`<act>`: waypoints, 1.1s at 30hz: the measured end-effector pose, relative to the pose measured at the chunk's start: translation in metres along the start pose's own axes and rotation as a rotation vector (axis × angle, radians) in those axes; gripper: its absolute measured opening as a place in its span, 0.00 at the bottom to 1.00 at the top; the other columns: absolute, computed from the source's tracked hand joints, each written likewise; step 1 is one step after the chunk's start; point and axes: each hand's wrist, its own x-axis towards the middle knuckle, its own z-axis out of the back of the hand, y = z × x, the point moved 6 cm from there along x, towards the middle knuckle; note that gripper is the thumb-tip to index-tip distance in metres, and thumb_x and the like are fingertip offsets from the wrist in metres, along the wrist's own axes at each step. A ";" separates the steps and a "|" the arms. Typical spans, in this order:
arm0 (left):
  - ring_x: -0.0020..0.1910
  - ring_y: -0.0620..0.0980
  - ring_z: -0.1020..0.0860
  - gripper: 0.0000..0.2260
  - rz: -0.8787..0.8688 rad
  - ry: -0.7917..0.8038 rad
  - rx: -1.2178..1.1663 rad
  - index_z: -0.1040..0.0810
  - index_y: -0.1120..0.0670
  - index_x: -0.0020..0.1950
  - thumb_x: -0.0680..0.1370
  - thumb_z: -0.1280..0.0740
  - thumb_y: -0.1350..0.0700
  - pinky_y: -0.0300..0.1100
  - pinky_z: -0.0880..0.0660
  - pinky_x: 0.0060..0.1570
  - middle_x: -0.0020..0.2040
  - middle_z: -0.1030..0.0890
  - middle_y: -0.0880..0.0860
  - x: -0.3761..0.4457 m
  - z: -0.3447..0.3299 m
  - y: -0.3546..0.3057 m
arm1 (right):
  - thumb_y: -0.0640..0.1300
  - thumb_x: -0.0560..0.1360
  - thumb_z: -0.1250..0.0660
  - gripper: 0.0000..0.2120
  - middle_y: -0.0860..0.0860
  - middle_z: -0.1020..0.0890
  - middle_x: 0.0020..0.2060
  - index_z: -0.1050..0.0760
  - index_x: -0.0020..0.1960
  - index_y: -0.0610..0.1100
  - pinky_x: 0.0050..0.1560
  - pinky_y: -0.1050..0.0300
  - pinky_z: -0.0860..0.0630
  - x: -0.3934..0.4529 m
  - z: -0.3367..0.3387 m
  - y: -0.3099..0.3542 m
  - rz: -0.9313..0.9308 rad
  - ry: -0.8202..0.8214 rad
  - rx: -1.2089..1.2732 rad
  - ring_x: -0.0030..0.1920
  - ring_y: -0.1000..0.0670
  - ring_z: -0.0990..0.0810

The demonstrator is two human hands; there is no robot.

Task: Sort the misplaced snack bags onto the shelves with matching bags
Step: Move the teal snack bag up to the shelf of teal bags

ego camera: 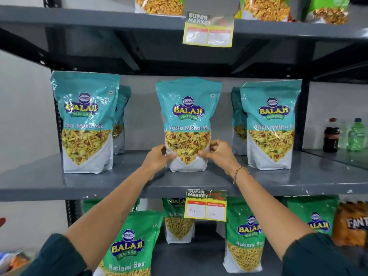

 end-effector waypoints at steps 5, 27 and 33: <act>0.54 0.55 0.21 0.14 -0.008 0.003 0.023 0.23 0.58 0.57 0.75 0.32 0.53 0.52 0.25 0.58 0.55 0.18 0.56 0.003 -0.004 0.004 | 0.56 0.56 0.22 0.30 0.45 0.18 0.50 0.28 0.51 0.43 0.54 0.47 0.21 0.001 -0.001 -0.003 0.007 0.021 -0.046 0.51 0.47 0.19; 0.51 0.49 0.21 0.13 -0.173 -0.252 0.059 0.24 0.56 0.56 0.79 0.41 0.51 0.43 0.26 0.53 0.52 0.18 0.53 -0.086 0.040 -0.055 | 0.39 0.75 0.37 0.05 0.42 0.18 0.48 0.26 0.50 0.43 0.45 0.58 0.21 -0.093 -0.001 0.073 0.127 -0.270 0.107 0.44 0.50 0.20; 0.38 0.46 0.21 0.09 -0.162 -0.226 -0.168 0.23 0.57 0.52 0.79 0.40 0.55 0.43 0.21 0.41 0.38 0.19 0.48 -0.169 0.041 -0.021 | 0.36 0.74 0.36 0.03 0.48 0.18 0.35 0.25 0.46 0.40 0.35 0.64 0.21 -0.174 -0.056 0.064 0.081 -0.129 0.312 0.31 0.58 0.20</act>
